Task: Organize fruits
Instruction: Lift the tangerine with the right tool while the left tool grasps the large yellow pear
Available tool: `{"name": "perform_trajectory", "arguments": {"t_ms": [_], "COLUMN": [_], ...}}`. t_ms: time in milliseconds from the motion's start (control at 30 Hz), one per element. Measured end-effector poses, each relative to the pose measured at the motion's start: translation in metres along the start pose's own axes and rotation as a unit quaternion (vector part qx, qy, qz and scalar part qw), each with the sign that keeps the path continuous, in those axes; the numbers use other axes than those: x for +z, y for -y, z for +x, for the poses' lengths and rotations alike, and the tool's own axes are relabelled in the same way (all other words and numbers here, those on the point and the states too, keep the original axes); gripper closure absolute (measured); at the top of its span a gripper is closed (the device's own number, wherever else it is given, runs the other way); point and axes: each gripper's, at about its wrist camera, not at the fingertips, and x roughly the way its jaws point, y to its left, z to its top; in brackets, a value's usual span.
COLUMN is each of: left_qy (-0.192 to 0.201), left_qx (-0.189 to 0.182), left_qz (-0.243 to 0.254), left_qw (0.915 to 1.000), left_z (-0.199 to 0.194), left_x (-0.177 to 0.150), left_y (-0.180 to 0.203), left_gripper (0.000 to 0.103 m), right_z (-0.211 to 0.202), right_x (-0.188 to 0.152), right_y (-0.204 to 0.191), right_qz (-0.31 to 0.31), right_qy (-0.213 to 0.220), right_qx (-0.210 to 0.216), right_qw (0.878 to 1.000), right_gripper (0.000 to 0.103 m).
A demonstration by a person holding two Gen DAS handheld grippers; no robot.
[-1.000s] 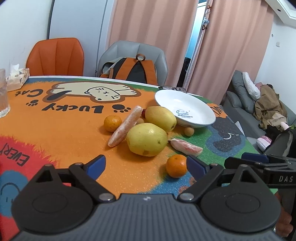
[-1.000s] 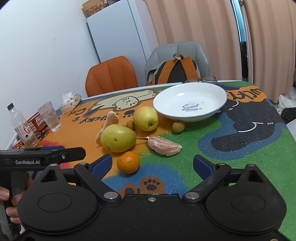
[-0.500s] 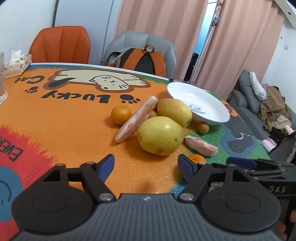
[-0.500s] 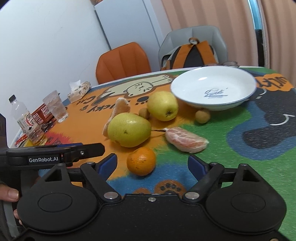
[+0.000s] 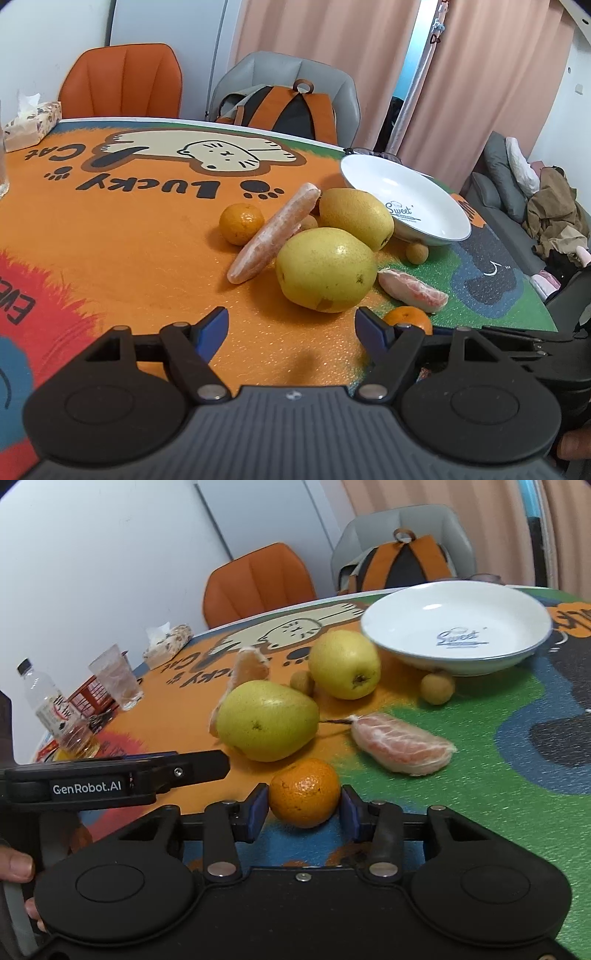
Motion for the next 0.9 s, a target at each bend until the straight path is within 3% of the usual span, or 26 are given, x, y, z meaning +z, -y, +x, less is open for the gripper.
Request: {"name": "perform_trajectory", "arguments": {"t_ms": [667,900], "left_qy": [-0.005,-0.012], "left_qx": [-0.016,0.010], "left_qz": [0.014,0.025], "left_qw": [0.9997,0.9996], "left_z": [0.034,0.054], "left_x": [0.016,0.021], "left_y": [0.022,0.029], "left_gripper": [0.027,0.024], "right_z": [-0.023,-0.026], "right_x": [0.003,0.002], "right_y": [0.033,0.042], "right_qz": [0.033,0.039], "right_qy": [0.043,0.050], "right_qx": [-0.031,-0.034], "right_qw": [0.998,0.997], "right_gripper": [0.061,0.061]}}
